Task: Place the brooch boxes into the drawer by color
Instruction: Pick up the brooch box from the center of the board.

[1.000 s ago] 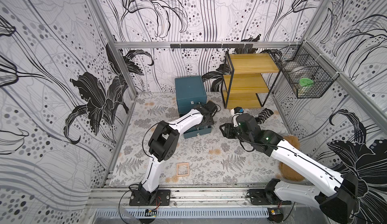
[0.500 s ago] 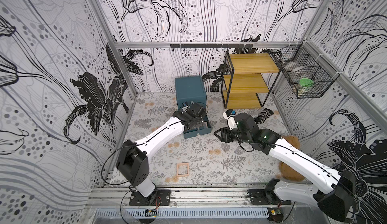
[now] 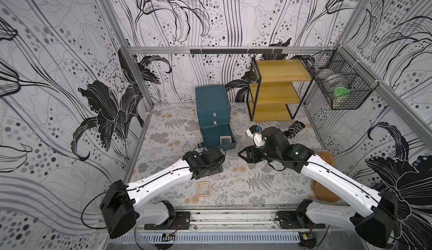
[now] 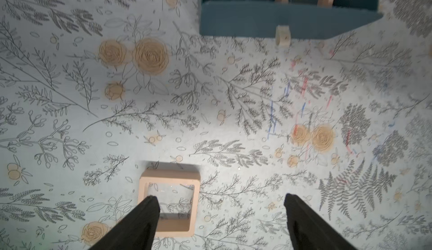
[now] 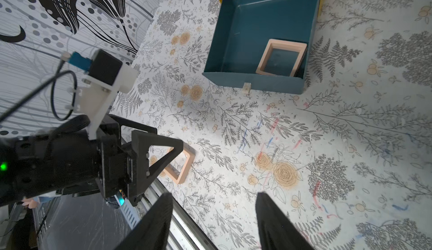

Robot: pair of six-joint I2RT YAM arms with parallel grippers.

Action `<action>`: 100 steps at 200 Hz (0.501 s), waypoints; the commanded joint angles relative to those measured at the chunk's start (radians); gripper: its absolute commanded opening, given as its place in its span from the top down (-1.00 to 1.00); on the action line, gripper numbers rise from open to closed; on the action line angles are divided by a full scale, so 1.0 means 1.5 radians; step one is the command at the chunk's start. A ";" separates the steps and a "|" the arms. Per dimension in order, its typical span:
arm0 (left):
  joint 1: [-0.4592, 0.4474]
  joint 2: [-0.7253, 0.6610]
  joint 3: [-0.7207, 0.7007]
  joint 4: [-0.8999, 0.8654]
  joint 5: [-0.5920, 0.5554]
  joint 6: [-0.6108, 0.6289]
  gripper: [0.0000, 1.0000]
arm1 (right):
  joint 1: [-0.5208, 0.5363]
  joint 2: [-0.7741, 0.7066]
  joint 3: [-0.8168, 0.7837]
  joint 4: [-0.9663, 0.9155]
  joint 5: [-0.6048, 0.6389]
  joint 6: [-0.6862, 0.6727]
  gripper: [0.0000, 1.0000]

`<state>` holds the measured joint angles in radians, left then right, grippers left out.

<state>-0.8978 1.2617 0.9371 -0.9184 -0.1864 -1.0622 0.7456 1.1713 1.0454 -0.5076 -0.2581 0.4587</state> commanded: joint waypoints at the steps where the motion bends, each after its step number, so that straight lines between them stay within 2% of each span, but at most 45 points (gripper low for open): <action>1: -0.022 -0.020 -0.034 0.008 0.012 -0.021 -0.76 | -0.002 -0.001 0.018 -0.007 -0.036 -0.014 -0.27; 48: -0.065 -0.048 -0.114 0.027 0.019 -0.055 -0.76 | -0.002 -0.015 0.013 -0.024 -0.095 -0.027 -0.34; 93: -0.077 -0.043 -0.146 0.020 0.012 -0.064 -0.80 | -0.002 -0.034 0.006 -0.039 -0.100 -0.028 -0.36; 100: -0.078 -0.041 -0.146 0.015 0.008 -0.065 -0.86 | -0.002 -0.035 0.004 -0.036 -0.101 -0.025 -0.36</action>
<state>-1.0039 1.2022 0.7311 -0.9058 -0.1574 -1.1358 0.7456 1.1442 1.0454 -0.5400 -0.3840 0.4316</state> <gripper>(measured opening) 0.906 0.679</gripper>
